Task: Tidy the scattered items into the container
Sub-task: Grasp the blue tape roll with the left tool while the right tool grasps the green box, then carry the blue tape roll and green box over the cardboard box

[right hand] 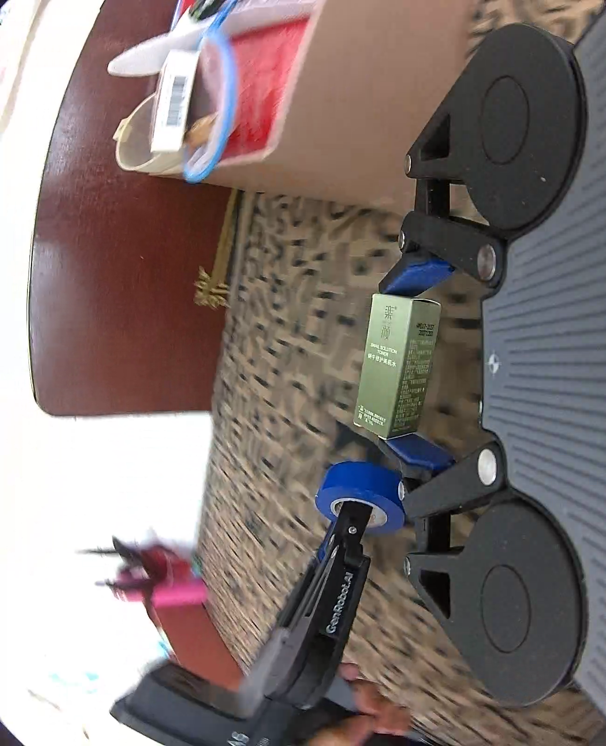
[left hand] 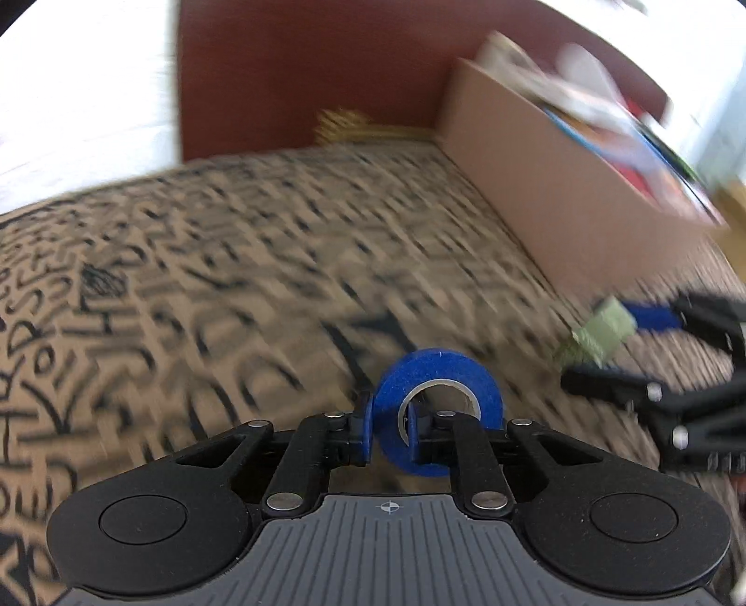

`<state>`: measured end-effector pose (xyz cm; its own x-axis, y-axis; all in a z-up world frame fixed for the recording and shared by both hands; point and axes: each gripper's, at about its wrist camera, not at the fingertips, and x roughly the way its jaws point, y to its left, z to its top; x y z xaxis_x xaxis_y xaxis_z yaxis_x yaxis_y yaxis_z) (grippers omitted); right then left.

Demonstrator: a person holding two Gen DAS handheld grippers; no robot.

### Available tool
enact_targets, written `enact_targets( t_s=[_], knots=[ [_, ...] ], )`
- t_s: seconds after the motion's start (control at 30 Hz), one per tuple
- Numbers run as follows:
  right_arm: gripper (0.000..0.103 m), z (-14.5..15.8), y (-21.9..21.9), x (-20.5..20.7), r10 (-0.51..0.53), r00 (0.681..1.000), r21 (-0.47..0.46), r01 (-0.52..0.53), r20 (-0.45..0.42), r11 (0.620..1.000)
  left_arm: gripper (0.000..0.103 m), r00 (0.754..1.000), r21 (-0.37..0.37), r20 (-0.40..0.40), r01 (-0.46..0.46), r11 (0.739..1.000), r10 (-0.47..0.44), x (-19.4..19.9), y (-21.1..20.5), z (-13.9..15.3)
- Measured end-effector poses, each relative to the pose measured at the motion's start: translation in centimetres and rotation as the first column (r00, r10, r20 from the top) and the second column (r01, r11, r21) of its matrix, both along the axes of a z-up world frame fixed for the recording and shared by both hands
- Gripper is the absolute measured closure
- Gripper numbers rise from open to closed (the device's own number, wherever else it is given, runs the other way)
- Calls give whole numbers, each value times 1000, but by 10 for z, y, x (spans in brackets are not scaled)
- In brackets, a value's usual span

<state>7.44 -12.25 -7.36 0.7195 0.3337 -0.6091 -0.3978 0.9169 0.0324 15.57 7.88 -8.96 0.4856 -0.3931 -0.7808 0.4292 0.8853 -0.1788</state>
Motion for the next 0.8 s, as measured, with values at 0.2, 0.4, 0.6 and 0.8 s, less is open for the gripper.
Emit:
enact_targets(
  t_s=[0.2,0.4,0.6,0.8],
  knots=[
    [33,-6,-12,-44,19,999,-81,-23,-51,996,64,989,75,-46,142,987,-139,-42,-30,-3],
    [29,-23,-16,-52,-50,998,-84,48,-25,995,52,994,97,-27,108,989,-106,-46,-43,-9],
    [29,-32,-27,-54,-70,997,-50,68,-45,996,63,994,105,-41,107,989,-103,-47,-43,-9],
    [35,-34,-28,-55,-75,996,-32,74,-45,997,61,994,134,-14,112,985,-111,-50,-48,-11]
  ],
)
